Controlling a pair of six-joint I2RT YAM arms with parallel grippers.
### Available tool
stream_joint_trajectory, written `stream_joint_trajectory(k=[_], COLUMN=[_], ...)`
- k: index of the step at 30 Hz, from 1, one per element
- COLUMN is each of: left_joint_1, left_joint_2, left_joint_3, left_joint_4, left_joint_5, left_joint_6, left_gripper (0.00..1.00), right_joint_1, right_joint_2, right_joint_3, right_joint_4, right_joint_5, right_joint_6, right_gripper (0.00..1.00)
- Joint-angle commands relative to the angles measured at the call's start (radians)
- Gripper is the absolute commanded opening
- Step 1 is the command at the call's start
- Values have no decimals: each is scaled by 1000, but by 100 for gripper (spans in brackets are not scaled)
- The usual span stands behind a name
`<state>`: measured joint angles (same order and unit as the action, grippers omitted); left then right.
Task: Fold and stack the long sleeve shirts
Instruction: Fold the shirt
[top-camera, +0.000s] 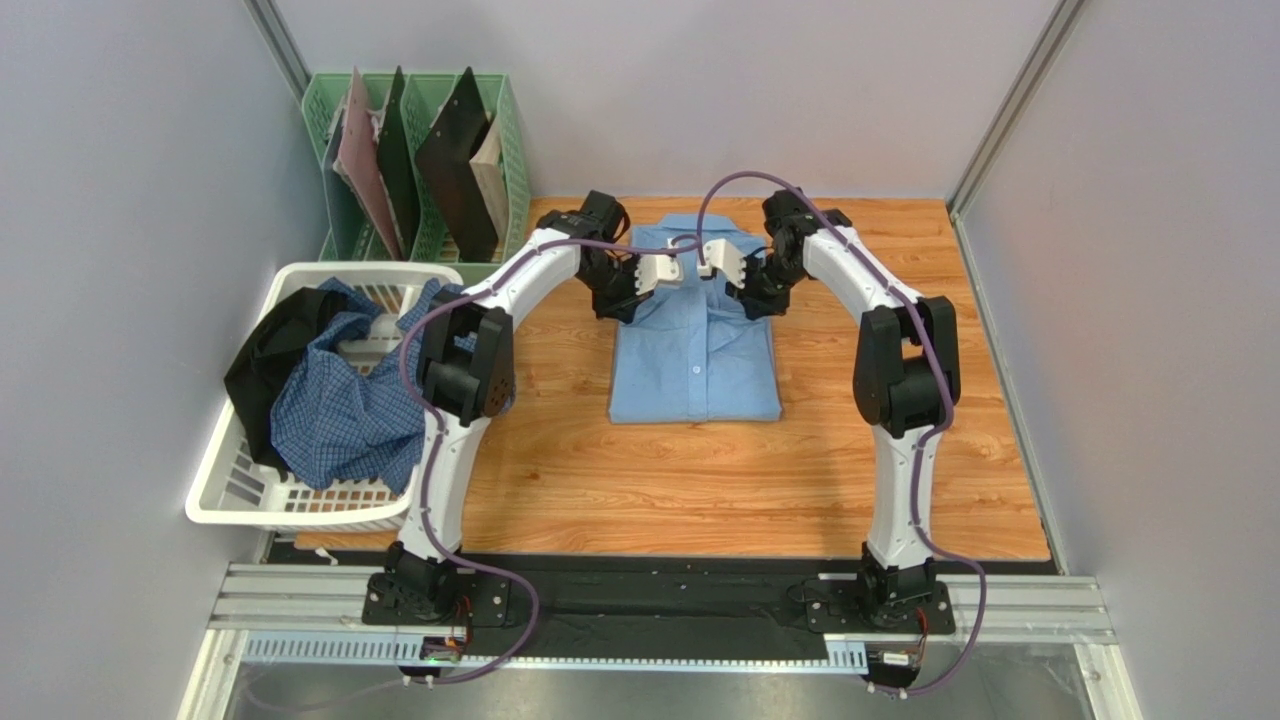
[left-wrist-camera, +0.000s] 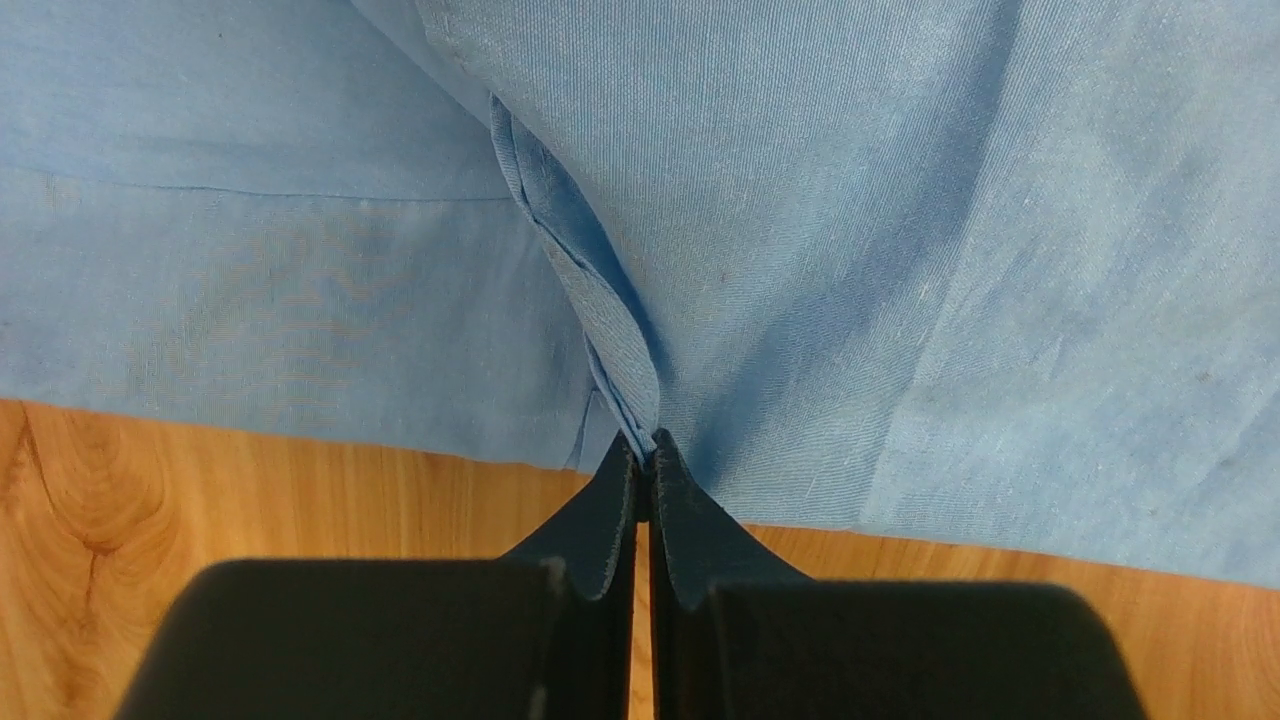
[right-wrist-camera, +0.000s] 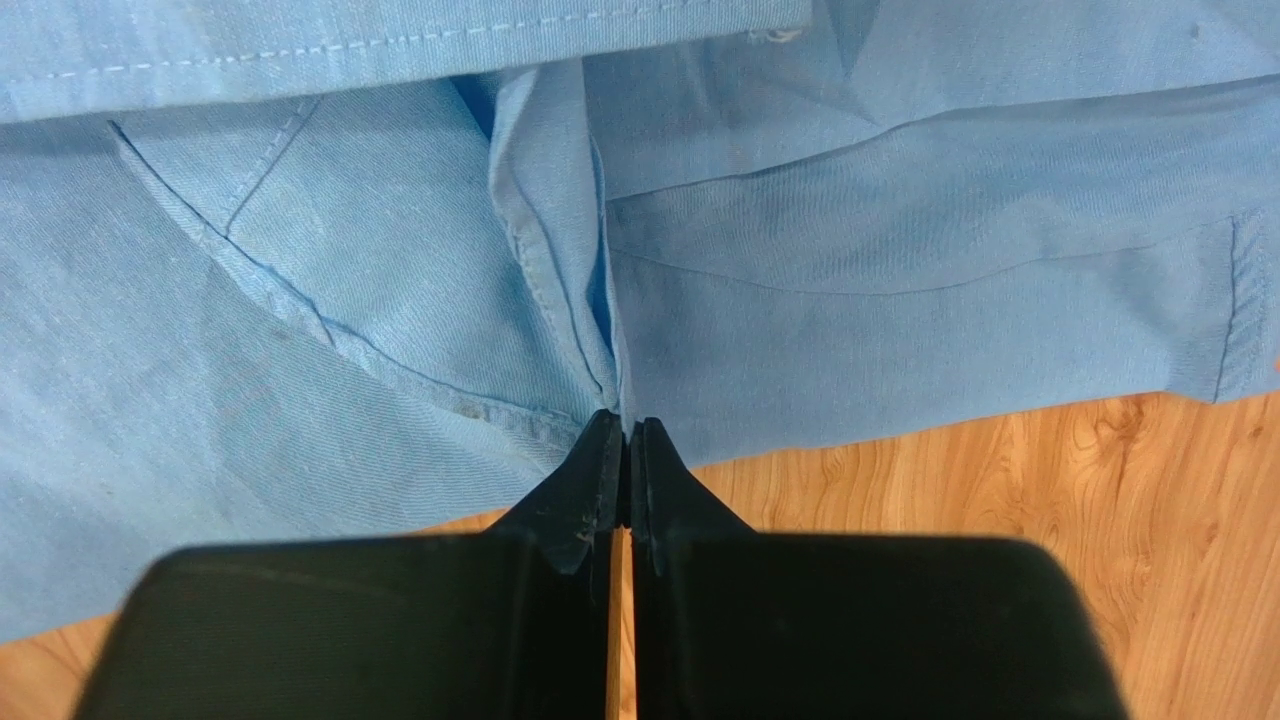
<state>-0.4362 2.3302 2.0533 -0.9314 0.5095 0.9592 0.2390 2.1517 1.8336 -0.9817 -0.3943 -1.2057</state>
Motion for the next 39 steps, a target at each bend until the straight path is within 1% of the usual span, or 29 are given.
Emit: stream_joint_trajectory(k=[1, 3, 4, 5, 6, 7, 9, 10, 11, 13, 14, 15, 16, 17, 18, 19, 20, 21, 22, 23, 24, 25, 27, 28, 29, 31, 32, 35, 39], left_joint_1=[1, 1, 5, 7, 11, 28, 48, 65, 73, 96, 99, 100, 99, 99, 94, 80, 71, 64, 44, 36, 27, 10, -2, -7, -7, 4, 7, 19, 19], left_joint_2=[-6, -6, -12, -14, -31, -46, -99, -121, -144, -225, -258, -329, -368, -403, -460, -480, -491, -500, -503, -506, -515, -520, -522, -514, -503, -465, -456, -445, -442], left_joint_3=[65, 65, 67, 70, 73, 82, 84, 77, 70, 24, -7, -46, -143, -197, -252, -348, -389, -427, -499, -537, -577, -655, -717, -761, -769, -756, -748, -723, -674], left_joint_4=[23, 29, 39, 42, 43, 42, 31, 20, 10, -33, -40, -29, -14, 12, 91, 129, 159, 216, 248, 288, 395, 449, 582, 617, 635, 622, 612, 597, 519], left_joint_5=[-19, -28, -34, -42, -45, -43, -31, -26, -16, 38, 105, 153, 211, 339, 392, 435, 517, 565, 595, 647, 671, 690, 686, 684, 657, 633, 617, 606, 597], left_joint_6=[-8, -20, -45, -60, -80, -127, -183, -238, -270, -338, -405, -446, -482, -595, -664, -727, -794, -883, -936, -982, -1095, -1141, -1214, -1264, -1274, -1239, -1228, -1191, -1120], left_gripper=[0, 5, 12, 18, 32, 39, 50, 56, 57, 58, 59, 66, 70, 76, 86, 86, 86, 84, 82, 80, 79, 79, 78, 78, 77, 76, 76, 76, 76], right_joint_1=[2, 3, 2, -1, -4, -10, -36, -47, -67, -81, -87, -90, -92, -92, -90, -89, -81, -76, -69, -57, -47, -37, -10, -6, -7, -16, -20, -30, -40], right_joint_2=[3, 8, 11, 10, 5, -16, -48, -70, -102, -127, -145, -150, -157, -171, -180, -197, -213, -240, -253, -263, -274, -280, -277, -273, -268, -254, -254, -250, -219], right_joint_3=[42, 64, 75, 87, 113, 119, 125, 130, 138, 157, 171, 170, 158, 107, 64, 15, -50, -153, -205, -250, -328, -353, -423, -445, -467, -494, -499, -497, -493], right_joint_4=[60, 71, 72, 71, 58, 45, 3, -11, -55, -121, -194, -228, -259, -306, -316, -278, -240, -203, -165, -75, -28, 9, 78, 128, 153, 214, 241, 324, 393], right_joint_5=[25, 41, 48, 69, 80, 89, 110, 110, 98, 66, -7, -61, -121, -268, -352, -423, -528, -567, -598, -668, -689, -695, -704, -698, -686, -678, -681, -661, -634], right_joint_6=[23, 61, 119, 148, 176, 201, 279, 309, 389, 486, 536, 648, 705, 750, 837, 885, 944, 989, 1067, 1107, 1144, 1197, 1207, 1245, 1258, 1285, 1334, 1400, 1481], right_gripper=[0, 12, 28, 34, 35, 45, 56, 67, 70, 70, 71, 70, 70, 71, 73, 79, 81, 84, 86, 86, 86, 86, 85, 84, 83, 81, 80, 84, 87])
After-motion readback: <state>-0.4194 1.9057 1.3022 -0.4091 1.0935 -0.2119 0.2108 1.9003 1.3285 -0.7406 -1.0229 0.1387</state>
